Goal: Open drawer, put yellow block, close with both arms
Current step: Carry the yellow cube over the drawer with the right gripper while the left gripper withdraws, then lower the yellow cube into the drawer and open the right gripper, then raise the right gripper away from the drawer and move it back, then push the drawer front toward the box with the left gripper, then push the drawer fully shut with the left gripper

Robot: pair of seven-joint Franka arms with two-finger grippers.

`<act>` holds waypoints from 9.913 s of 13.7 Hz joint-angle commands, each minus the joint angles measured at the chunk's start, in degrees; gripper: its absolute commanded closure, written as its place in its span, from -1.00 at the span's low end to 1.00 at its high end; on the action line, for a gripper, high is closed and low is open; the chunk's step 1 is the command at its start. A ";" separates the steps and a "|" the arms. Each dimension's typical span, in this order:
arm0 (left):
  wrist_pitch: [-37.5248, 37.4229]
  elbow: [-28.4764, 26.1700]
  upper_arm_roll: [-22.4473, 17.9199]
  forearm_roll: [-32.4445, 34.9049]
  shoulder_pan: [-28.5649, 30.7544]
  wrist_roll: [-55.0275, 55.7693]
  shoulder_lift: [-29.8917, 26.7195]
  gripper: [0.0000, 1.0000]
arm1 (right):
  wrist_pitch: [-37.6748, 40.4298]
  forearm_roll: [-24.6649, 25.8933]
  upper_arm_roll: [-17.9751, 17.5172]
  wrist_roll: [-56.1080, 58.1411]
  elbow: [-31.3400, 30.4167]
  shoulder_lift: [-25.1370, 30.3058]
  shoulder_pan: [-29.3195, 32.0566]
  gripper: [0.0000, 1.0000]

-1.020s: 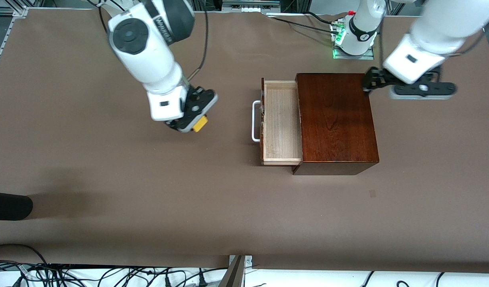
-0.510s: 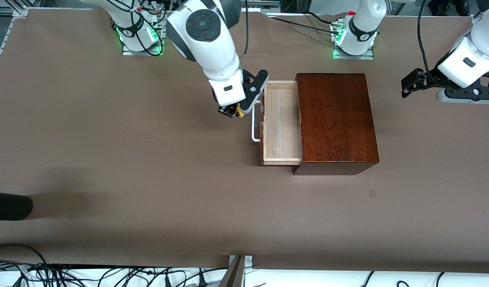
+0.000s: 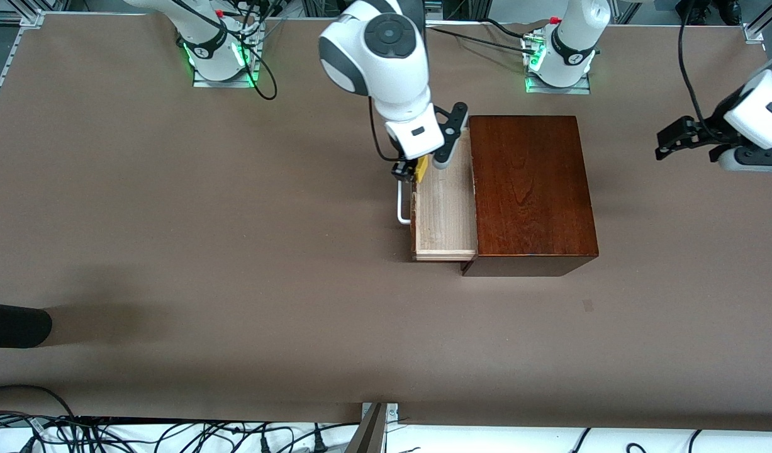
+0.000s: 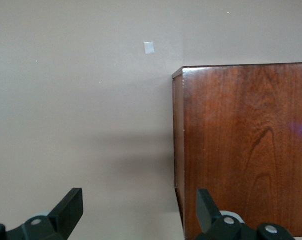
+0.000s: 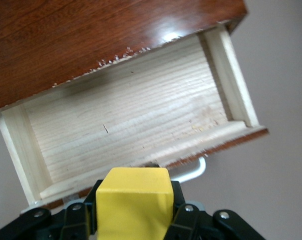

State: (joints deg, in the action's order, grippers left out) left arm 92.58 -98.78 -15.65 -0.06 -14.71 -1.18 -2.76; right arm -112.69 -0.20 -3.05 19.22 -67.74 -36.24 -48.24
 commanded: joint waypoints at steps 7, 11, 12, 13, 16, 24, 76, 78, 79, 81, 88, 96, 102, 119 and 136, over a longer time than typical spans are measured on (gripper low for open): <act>1.20 0.35 0.63 -2.14 1.44 -2.25 1.00 -1.00 | -7.11 3.54 0.42 8.10 6.57 -8.49 -2.64 0.68; 1.20 0.35 0.71 -2.14 1.35 -2.07 1.18 -1.00 | -11.40 3.54 0.50 16.27 6.57 -10.77 -2.64 0.67; 1.20 0.35 0.71 -2.14 1.27 -1.90 1.18 -1.00 | -12.46 3.54 0.50 16.98 6.57 -11.22 -2.64 0.66; 1.20 0.35 0.71 -2.14 1.27 -1.89 1.18 -1.00 | -12.99 3.54 0.50 17.16 6.57 -11.74 -2.64 0.66; 1.20 0.35 0.71 -2.05 1.35 -1.89 1.27 -1.00 | -12.82 4.32 0.50 17.17 6.22 -12.19 -3.17 0.65; 1.20 0.35 0.71 -2.05 1.35 -1.89 1.53 -1.00 | -12.91 5.73 0.50 16.64 4.11 -13.51 -3.70 0.57; 9.89 27.32 17.15 -3.90 -34.68 91.60 36.23 1.00 | 13.71 0.81 9.46 -17.99 -26.39 35.54 39.54 -1.00; 12.08 28.21 17.15 -3.81 -35.12 95.03 38.79 1.00 | 15.21 0.81 11.22 -17.99 -26.30 35.97 39.63 -1.00; 13.40 28.30 17.15 -3.81 -35.21 96.61 39.84 1.00 | 15.39 0.81 11.83 -18.08 -26.22 36.06 39.63 -1.00; 14.21 28.30 17.15 -3.72 -35.21 98.73 41.25 1.00 | 15.39 1.07 12.45 -17.99 -26.21 35.89 39.89 -1.00; 16.14 27.25 16.18 -2.84 -34.77 107.09 45.21 1.00 | 16.71 0.99 13.42 -18.17 -25.25 33.87 39.72 -1.00; 13.06 27.07 14.07 -2.14 -33.89 110.50 45.21 1.00 | 17.41 0.81 13.25 -22.39 -25.25 33.16 39.19 -1.00; 9.12 26.98 13.37 0.40 -32.92 111.57 44.34 1.00 | 17.41 0.81 13.25 -22.13 -25.16 32.73 39.19 -1.00; 8.58 12.74 13.37 5.07 -26.78 101.04 34.76 1.00 | 16.88 1.16 12.98 -22.56 -24.63 32.72 38.93 -1.00; 10.85 12.92 19.34 2.71 -23.10 86.64 25.82 -1.00 | 16.97 0.72 12.98 -22.65 -24.63 32.64 38.93 -1.00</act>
State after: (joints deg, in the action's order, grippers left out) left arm 101.87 -84.19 2.14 3.13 -40.47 89.73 27.83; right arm -96.04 1.30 9.99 -2.54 -92.99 -3.61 -9.19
